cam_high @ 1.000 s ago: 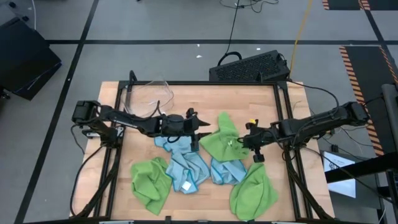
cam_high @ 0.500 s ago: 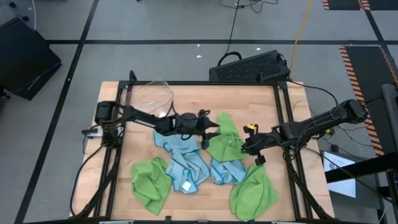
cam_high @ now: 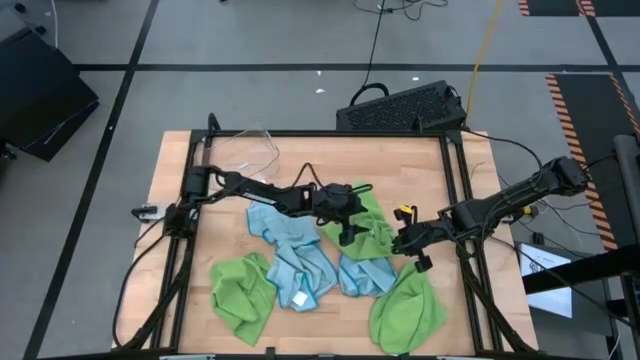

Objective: Fold microfiber towels
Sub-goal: Fold the top right green microfiber cloth

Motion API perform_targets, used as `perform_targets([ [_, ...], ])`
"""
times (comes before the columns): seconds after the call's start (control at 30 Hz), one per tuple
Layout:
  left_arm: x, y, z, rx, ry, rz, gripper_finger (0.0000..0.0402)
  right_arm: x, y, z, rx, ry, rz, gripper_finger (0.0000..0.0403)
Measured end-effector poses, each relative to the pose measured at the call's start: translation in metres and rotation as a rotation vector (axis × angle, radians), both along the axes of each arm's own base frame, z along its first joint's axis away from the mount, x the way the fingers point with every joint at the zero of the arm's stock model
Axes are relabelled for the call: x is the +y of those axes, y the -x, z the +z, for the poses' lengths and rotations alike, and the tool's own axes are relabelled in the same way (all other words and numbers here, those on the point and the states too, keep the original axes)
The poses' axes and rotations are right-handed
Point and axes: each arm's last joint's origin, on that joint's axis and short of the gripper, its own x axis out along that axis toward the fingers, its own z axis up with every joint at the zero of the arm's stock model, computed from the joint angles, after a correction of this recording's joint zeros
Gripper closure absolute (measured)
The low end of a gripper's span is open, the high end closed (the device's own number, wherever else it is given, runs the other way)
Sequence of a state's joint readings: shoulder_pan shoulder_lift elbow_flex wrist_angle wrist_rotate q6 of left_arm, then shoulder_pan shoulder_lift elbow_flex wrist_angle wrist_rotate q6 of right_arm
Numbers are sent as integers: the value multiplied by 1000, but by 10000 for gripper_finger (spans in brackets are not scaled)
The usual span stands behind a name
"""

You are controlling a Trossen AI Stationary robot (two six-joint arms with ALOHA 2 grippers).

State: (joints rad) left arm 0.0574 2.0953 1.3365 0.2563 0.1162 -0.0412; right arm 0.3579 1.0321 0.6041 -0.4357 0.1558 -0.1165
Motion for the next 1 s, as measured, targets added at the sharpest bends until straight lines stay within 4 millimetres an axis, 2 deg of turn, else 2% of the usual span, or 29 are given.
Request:
perform_targets([
  [0.13,7,1,-1,2,-45,-8,103,0,2,-1,18,5,3,403],
  [0.27,19,5,-6,58,24,-44,123,0,3,-2,41,0,-16,403],
  [0.4,19,6,-6,61,45,-74,149,-1,4,-3,45,4,-18,403],
  [0.53,16,4,-4,29,-9,-114,175,-1,4,-3,46,4,-23,403],
  [0.7,29,5,-4,21,-34,-99,201,-2,8,-5,99,0,-60,403],
  [0.87,41,7,-3,14,7,-110,210,-4,11,-7,128,19,-98,403],
  [1.0,42,7,-3,18,41,-99,202,-4,11,-7,128,22,-94,403],
])
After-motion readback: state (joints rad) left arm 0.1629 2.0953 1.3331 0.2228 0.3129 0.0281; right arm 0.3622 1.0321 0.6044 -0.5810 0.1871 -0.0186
